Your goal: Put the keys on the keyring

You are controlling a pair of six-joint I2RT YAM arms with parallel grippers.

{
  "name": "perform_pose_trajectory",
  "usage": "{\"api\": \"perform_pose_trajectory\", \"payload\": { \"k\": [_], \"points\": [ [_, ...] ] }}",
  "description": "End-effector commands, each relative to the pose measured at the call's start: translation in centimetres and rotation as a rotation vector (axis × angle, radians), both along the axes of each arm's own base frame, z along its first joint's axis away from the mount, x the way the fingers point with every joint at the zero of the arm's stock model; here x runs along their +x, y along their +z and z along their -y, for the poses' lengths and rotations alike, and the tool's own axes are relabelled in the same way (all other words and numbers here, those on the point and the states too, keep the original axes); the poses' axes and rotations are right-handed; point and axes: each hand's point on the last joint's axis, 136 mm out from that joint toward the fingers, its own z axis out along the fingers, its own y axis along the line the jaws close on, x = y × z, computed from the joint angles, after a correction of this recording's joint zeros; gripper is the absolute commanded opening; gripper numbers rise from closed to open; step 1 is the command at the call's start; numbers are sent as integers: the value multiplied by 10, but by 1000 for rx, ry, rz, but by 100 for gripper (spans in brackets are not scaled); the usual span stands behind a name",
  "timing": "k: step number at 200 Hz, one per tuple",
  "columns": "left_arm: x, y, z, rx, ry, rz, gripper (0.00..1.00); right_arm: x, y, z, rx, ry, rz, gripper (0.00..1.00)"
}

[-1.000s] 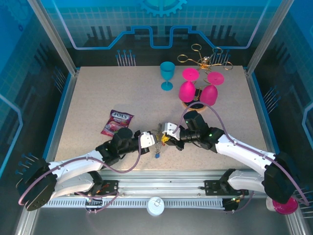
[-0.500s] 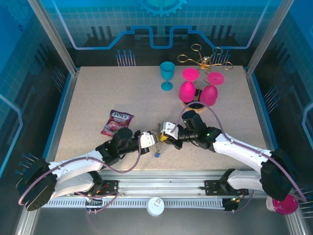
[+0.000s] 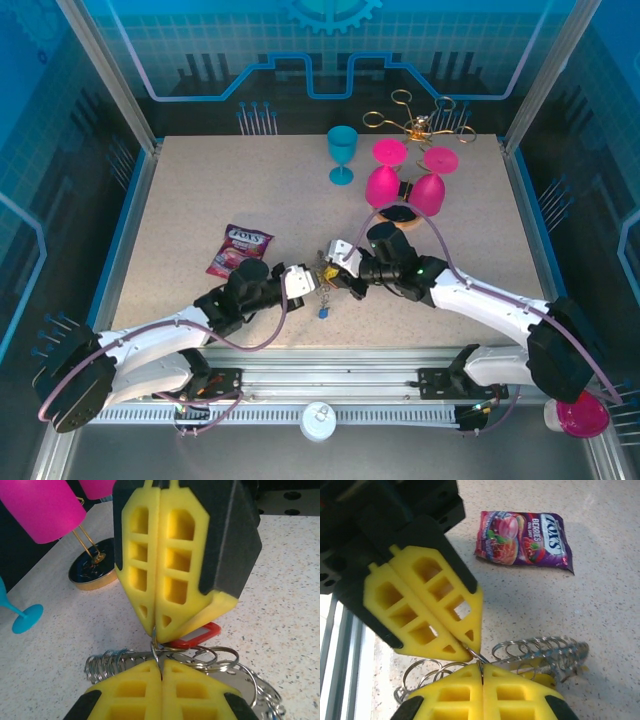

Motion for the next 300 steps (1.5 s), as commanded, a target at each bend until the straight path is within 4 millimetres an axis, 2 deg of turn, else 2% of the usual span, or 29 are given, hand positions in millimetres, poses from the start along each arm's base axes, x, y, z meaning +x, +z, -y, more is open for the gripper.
{"api": "perform_pose_trajectory", "payload": {
  "k": [1, 48, 67, 130, 176, 220, 300],
  "points": [
    [-10, 2, 6, 15, -67, 5, 0, 33, 0, 7, -21, -184, 1, 0],
    [2, -2, 0, 72, -4, 50, 0, 42, -2, 8, -12, -274, -87, 0],
    [5, -6, 0, 86, 10, 51, 0, 38, 1, 4, 16, -251, -96, 0],
    [9, 1, -1, 69, 24, 94, 0, 2, 6, 19, -9, -54, -33, 0],
    [6, 4, 3, 75, 1, 156, 0, -20, 16, 5, 52, 101, -83, 0],
    [1, 2, 6, 100, -30, 197, 0, -14, 17, 0, 65, 90, -95, 0],
    [-3, 2, 7, 107, -43, 219, 0, 6, 8, 9, 11, -26, -106, 0]
  ]
}}
